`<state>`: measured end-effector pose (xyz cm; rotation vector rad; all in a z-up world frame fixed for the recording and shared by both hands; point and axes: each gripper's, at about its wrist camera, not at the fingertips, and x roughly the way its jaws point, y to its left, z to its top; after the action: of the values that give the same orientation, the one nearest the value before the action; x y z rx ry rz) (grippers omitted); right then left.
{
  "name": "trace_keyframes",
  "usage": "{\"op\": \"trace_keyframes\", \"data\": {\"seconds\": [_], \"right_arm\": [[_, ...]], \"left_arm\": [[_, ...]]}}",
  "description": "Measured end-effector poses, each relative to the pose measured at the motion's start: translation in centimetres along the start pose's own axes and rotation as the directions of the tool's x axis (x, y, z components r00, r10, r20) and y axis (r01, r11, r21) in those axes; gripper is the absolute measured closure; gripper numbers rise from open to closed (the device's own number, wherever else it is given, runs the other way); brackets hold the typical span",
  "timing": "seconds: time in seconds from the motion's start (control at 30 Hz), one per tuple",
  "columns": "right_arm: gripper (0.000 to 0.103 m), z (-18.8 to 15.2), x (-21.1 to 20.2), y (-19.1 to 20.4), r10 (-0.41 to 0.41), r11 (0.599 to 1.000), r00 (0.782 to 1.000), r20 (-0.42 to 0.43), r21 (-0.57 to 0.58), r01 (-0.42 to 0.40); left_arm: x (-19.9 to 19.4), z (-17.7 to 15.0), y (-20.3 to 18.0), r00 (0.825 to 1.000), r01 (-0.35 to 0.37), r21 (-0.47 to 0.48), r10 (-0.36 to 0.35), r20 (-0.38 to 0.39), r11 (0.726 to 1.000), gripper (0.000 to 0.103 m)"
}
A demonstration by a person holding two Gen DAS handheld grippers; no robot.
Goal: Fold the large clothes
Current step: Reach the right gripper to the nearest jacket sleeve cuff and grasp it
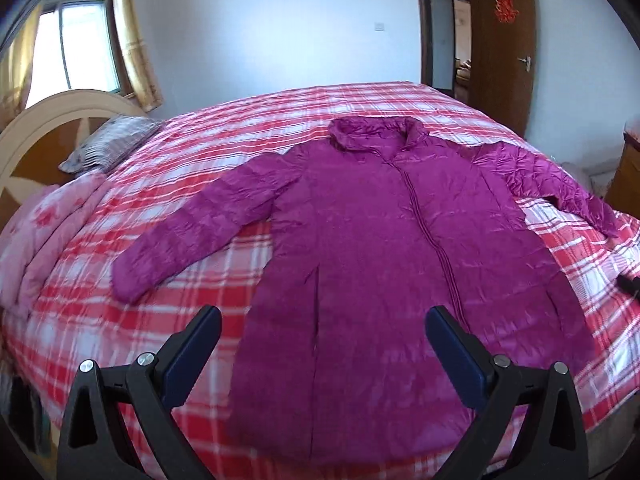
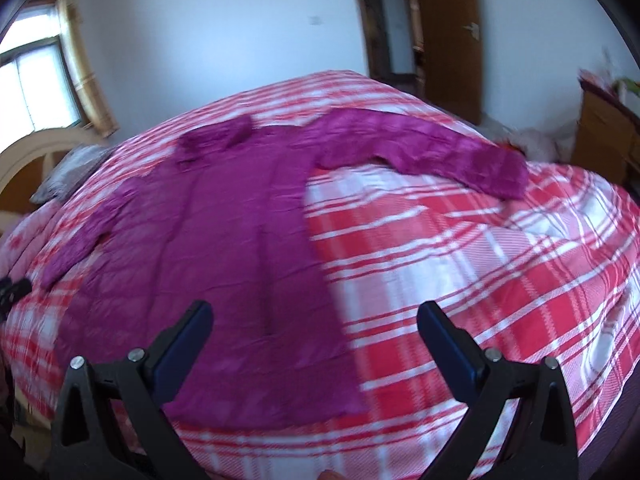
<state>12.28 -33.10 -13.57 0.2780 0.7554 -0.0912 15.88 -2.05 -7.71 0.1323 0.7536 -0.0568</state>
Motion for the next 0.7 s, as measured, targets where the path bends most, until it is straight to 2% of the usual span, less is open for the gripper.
{"op": "trace_keyframes", "data": {"seconds": [0.1,0.27,0.37,0.43,0.6,0.7], "right_arm": [[0.004,2.0,1.3,-4.1,-0.052,0.994,0.999,0.010,0.094,0.050],[0.021,6.0,3.6,-10.6,-0.120,0.970,0.993,0.004,0.212,0.117],[0.025,8.8,5.0,-14.4,-0.178,0.947,0.984,0.002,0.274,0.170],[0.033,10.1,6.3,-16.5,-0.207,0.930,0.978,-0.006,0.309,0.199],[0.041,12.2,9.7,-21.0,-0.262,0.885,0.961,-0.089,0.375,0.276],[0.055,12.9,12.0,-22.4,-0.257,0.885,0.957,-0.137,0.365,0.290]], "left_arm": [[3.2,1.6,-0.5,1.000,-0.004,0.005,0.004,-0.017,1.000,0.001],[7.4,3.6,-1.1,0.999,-0.027,-0.007,0.026,-0.030,1.000,0.001],[9.7,4.6,-1.4,0.998,-0.060,-0.003,0.060,-0.033,0.998,0.001],[11.0,5.2,-1.4,0.996,-0.086,-0.004,0.086,-0.027,0.996,0.001],[14.1,6.5,-0.1,0.992,-0.122,-0.037,0.120,-0.038,0.992,0.001],[15.9,6.9,0.8,0.990,-0.130,-0.066,0.126,-0.061,0.989,0.001]]}}
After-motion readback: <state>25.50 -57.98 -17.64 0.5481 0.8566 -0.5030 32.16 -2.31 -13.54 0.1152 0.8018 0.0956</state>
